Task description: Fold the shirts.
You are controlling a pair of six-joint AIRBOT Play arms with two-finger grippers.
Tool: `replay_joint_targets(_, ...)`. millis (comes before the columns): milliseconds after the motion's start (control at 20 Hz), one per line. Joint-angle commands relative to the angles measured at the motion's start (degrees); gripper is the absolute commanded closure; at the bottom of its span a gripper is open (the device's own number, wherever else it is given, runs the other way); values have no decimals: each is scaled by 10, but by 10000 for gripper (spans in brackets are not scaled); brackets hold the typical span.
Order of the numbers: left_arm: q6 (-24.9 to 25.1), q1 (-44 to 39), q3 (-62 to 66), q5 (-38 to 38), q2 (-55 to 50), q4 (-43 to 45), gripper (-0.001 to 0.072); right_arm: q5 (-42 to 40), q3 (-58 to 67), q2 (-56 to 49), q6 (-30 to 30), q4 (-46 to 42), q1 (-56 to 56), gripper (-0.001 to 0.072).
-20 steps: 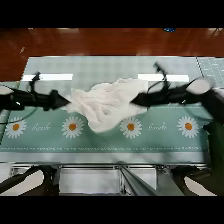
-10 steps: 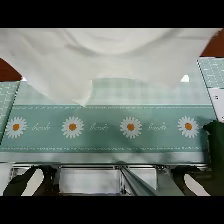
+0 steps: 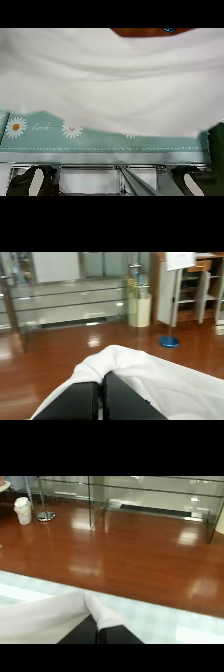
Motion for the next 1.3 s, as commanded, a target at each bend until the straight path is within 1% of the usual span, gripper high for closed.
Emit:
replay_joint_targets(0, -40, -61, 1, -33, 21, 113, 678, 64, -13, 13, 27, -21, 0, 692)
replay_joint_targets(150, -57, -69, -59, -68, 8, 107, 678, 60, -94, 13, 31, -21, 0, 692)
replay_joint_targets(250, -57, -69, -148, -67, -3, 82, 677, 16, -187, 13, 28, -21, 0, 692)
replay_joint_targets(350, -56, -69, -250, -56, -29, 47, 677, -52, -295, 2, 23, -10, 0, 694)
replay_joint_targets(400, -46, -69, -305, -35, -48, 36, 677, -85, -344, -13, 15, 0, 0, 693)
replay_joint_targets(500, 5, -70, -398, 43, -104, 33, 677, -146, -420, -72, -6, 23, 0, 694)
replay_joint_targets(550, 8, -70, -429, 82, -147, 30, 677, -168, -433, -112, -14, 25, 0, 694)
replay_joint_targets(650, 16, -71, -440, 108, -252, -6, 677, -219, -432, -211, -29, 25, 0, 693)
replay_joint_targets(750, 39, -77, -417, 135, -361, -60, 677, -269, -406, -314, -31, 26, 0, 692)
replay_joint_targets(850, 42, -86, -368, 144, -458, -93, 677, -278, -341, -419, -31, 50, 0, 692)
replay_joint_targets(950, 41, -96, -301, 141, -542, -107, 677, -283, -269, -502, -31, 91, 0, 692)
replay_joint_targets(1050, 40, -101, -248, 137, -591, -122, 677, -277, -203, -561, -16, 128, -6, 692)
replay_joint_targets(1100, 37, -103, -228, 128, -606, -128, 671, -276, -181, -580, 5, 157, -14, 689)
replay_joint_targets(1150, 24, -102, -210, 116, -615, -129, 522, -273, -165, -592, 17, 192, -25, 530)
replay_joint_targets(1200, 24, -98, -196, 95, -616, -126, 190, -267, -156, -594, 16, 221, -37, 319)
replay_joint_targets(1250, 24, -88, -177, 60, -615, -96, 200, -248, -146, -591, 17, 237, -55, 300)
